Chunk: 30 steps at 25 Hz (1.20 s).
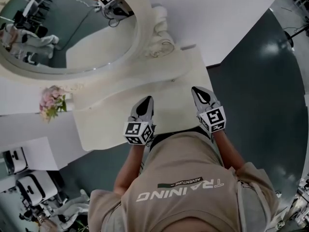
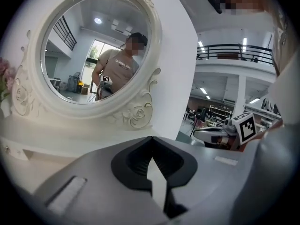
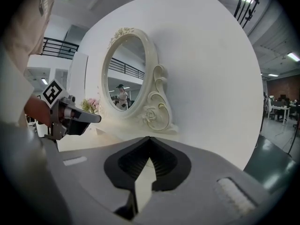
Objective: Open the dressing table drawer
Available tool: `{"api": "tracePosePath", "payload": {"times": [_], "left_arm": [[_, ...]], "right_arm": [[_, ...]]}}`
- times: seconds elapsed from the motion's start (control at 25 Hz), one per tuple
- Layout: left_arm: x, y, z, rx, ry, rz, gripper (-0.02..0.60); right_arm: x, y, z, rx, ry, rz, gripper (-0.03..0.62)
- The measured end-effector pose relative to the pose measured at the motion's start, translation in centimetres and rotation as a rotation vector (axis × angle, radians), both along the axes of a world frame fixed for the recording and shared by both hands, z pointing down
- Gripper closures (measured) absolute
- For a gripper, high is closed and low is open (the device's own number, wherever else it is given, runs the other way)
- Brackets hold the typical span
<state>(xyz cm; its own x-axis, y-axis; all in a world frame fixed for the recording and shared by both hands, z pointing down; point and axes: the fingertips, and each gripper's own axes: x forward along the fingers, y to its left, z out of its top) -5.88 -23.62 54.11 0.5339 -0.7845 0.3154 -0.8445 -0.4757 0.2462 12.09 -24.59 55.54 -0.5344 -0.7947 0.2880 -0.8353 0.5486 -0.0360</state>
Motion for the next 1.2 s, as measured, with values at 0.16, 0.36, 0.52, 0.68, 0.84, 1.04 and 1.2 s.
{"api": "tracePosePath", "payload": {"times": [0.16, 0.36, 0.52, 0.68, 0.84, 1.04, 1.2], "left_arm": [[0.1, -1.4, 0.5, -0.016, -0.003, -0.060, 0.563], [0.3, -1.4, 1.0, -0.029, -0.016, -0.086, 0.563], [0.0, -0.7, 1.6, -0.047, -0.014, -0.091, 0.563], [-0.8, 0.1, 1.6, -0.044, -0.013, -0.084, 0.563], [-1.7, 0.6, 1.3, -0.048, -0.016, -0.078, 0.563], [-3.5, 0.7, 1.1, -0.053, -0.020, -0.057, 0.563], [-3.6, 0.6, 0.6, -0.050, -0.026, -0.050, 0.563]], "right_arm": [[-0.4, -1.9, 1.2, -0.024, -0.005, -0.042, 0.591], [-1.9, -2.7, 2.9, -0.056, 0.016, -0.101, 0.591], [-2.9, -2.2, 5.0, -0.109, 0.041, -0.127, 0.591], [-4.0, -1.4, 6.4, -0.124, 0.050, -0.120, 0.589], [-5.0, -1.2, 6.6, -0.127, 0.046, -0.100, 0.565], [-6.7, -2.1, 8.0, -0.172, 0.037, -0.054, 0.471], [-6.7, -3.1, 10.0, -0.211, 0.048, -0.021, 0.467]]}}
